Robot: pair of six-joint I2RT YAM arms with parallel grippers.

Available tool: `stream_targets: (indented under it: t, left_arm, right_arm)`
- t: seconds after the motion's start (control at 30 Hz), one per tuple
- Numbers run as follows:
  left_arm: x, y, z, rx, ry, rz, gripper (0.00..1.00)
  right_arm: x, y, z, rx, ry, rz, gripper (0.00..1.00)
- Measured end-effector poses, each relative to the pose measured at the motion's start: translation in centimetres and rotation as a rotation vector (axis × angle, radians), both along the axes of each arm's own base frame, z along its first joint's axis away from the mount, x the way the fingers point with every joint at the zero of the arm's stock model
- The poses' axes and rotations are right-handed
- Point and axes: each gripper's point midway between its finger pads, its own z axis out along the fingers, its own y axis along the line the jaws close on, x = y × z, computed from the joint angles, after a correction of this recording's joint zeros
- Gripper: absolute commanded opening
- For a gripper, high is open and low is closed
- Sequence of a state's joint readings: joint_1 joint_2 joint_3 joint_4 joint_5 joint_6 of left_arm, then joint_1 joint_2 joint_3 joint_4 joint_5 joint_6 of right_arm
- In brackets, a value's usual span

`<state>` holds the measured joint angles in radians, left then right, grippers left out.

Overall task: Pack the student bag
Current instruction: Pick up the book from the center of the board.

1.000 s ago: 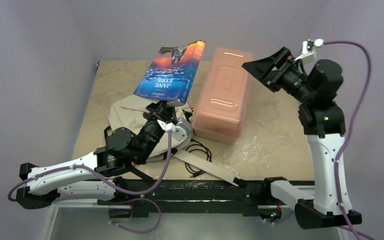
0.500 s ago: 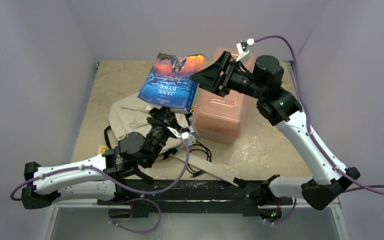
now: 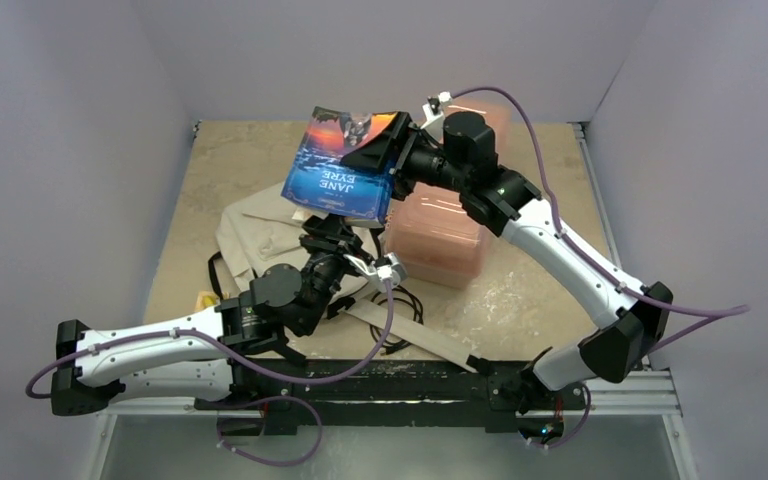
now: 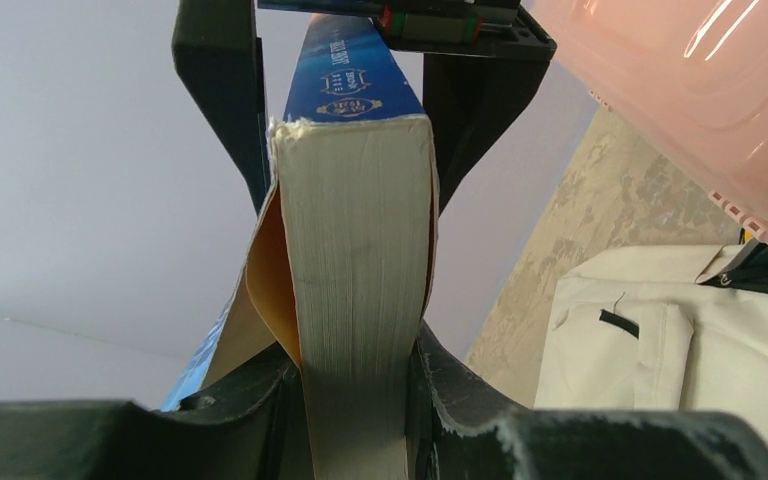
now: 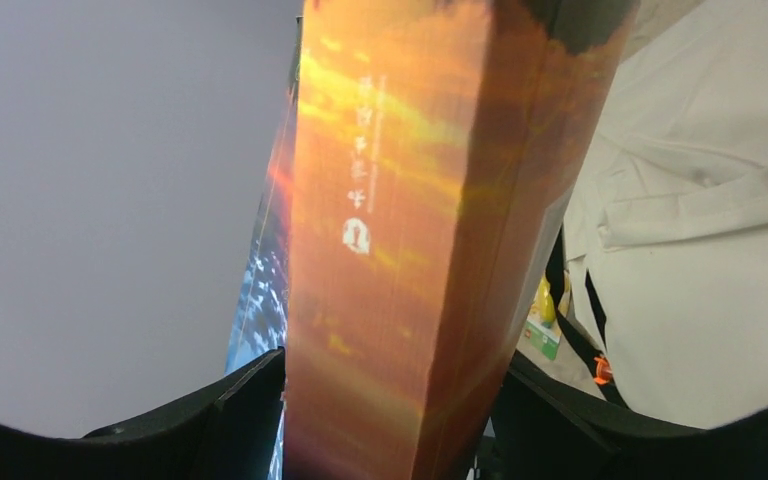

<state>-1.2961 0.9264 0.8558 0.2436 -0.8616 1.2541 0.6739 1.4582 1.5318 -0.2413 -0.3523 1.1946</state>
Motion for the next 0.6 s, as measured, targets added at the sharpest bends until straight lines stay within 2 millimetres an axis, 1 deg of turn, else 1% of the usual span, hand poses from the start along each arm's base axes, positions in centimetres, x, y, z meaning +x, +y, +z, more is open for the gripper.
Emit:
stream_targets:
  t: [0.1,0.13,0.17,0.2,0.27,0.3,0.37,0.43,0.47,0.5,0.53,0.57,0.6]
  left_arm:
    - [0.1,0.2,-0.2,0.006,0.005,0.012,0.00]
    - [0.1,0.3,-0.2,0.007,0.008,0.019,0.02]
    - [0.1,0.4,-0.3,0.011,0.010,0.023,0.07]
    - [0.1,0.4,-0.4,0.015,0.011,0.025,0.15]
    - [0.0,0.6,-0.6,0.018,0.018,0.027,0.26]
    - [0.0,0.6,-0.8,0.023,0.025,0.026,0.32]
    - [-0.2,0.6,-1.5,0.045,0.047,0.018,0.44]
    - [-0.5,0.6,-2.3,0.042,0.084,0.011,0.64]
    - [-0.7,0.5,-2.5,0.037,0.107,0.003,0.71]
    - [-1.1,0.4,-2.7,0.024,0.138,-0.011,0.75]
    - [-1.4,0.3,-2.9,0.005,0.171,-0.026,0.76]
    - [-2.0,0.2,-3.0,-0.024,0.222,-0.058,0.76]
    - [-2.7,0.0,-3.1,-0.065,0.287,-0.100,0.75]
  right_arm:
    - [0.2,0.3,0.1,0.020,0.011,-0.003,0.64]
    - [0.2,0.3,0.4,0.026,0.010,-0.004,0.58]
    - [0.2,0.3,0.5,0.032,0.011,-0.006,0.52]
    - [0.2,0.2,0.5,0.032,0.013,-0.011,0.43]
    - [0.3,0.1,-0.2,0.029,0.031,-0.025,0.29]
    - [0.3,0.0,-0.6,0.028,0.047,-0.034,0.23]
    - [0.2,0.1,-1.4,0.033,0.083,-0.038,0.21]
    - [0.1,0.2,-2.0,0.032,0.105,-0.038,0.19]
    - [0.2,0.2,-2.5,0.027,0.117,-0.044,0.15]
    - [0.4,0.1,-3.1,0.021,0.127,-0.053,0.11]
    - [0.6,0.0,-3.6,0.017,0.134,-0.065,0.06]
    - [0.9,-0.1,-4.0,0.014,0.139,-0.075,0.01]
    - [1.2,-0.4,-4.4,0.012,0.144,-0.086,0.00]
